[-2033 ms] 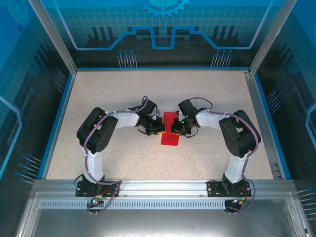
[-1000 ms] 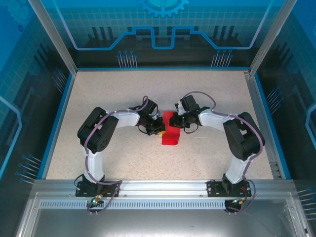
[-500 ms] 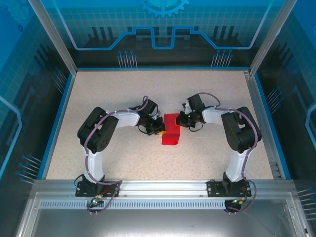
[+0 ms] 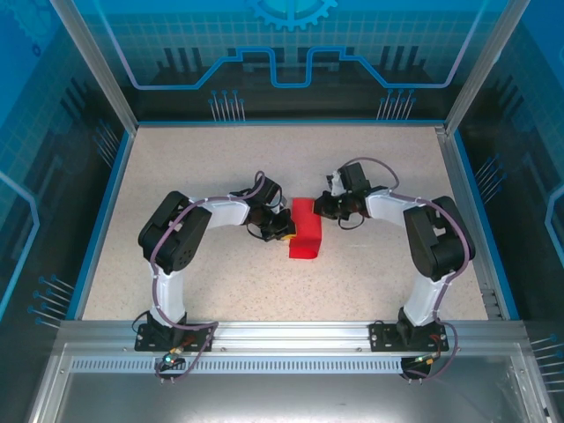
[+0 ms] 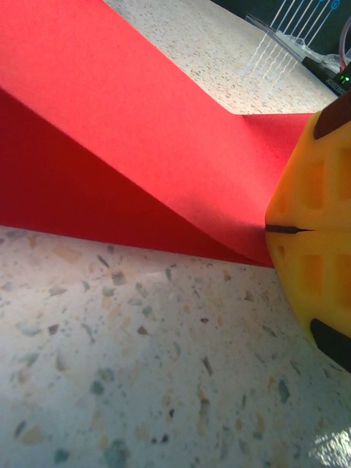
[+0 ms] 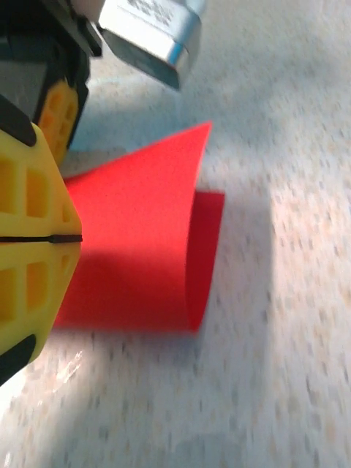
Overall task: Fold a paper plane with a square sheet of paper (pick it up from the middle)
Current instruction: Fold the square sheet of paper in half at the center of the table.
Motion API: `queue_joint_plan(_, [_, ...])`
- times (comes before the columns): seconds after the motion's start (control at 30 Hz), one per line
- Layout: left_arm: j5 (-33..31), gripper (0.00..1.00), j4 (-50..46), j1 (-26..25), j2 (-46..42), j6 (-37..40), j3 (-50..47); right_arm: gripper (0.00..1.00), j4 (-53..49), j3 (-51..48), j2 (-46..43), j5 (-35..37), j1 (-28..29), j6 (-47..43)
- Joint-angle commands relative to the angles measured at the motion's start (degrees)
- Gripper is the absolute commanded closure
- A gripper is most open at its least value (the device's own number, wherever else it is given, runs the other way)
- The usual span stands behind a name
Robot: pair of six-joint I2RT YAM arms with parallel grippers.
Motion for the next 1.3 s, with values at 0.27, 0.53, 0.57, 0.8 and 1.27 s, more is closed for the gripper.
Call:
queue_joint_plan(0.27, [-8.6,1.0,-10.0,-0.6,5.2,1.1,-3.8,0.93,1.2,-4.6,4.5,-2.4,1.8,-0.1])
queue_joint_plan(0.53, [-9.2,1.0,-10.4,-0.7,5.2,1.1,-4.4,0.93,-0.4,-6.6,2.8,2.4,-5.0,-0.5])
queue_joint_plan(0.57, [-9.2,1.0,-10.3,-0.7,5.3,1.1,-4.4,0.93,-0.6,-6.1,2.0,2.6,-5.2,-0.5])
queue_joint_plan(0.8, [-8.8,1.0,-10.6,-0.7,5.1,1.2,-4.0,0.93,0.5,-2.9,-4.1,0.1,-1.4,-1.2])
queue_joint_plan(1.27, [-8.8,1.0,-11.3,-0.7,5.0,1.6,-3.8,0.93,2.5,4.0,8.4,-2.9,-0.1,-0.1])
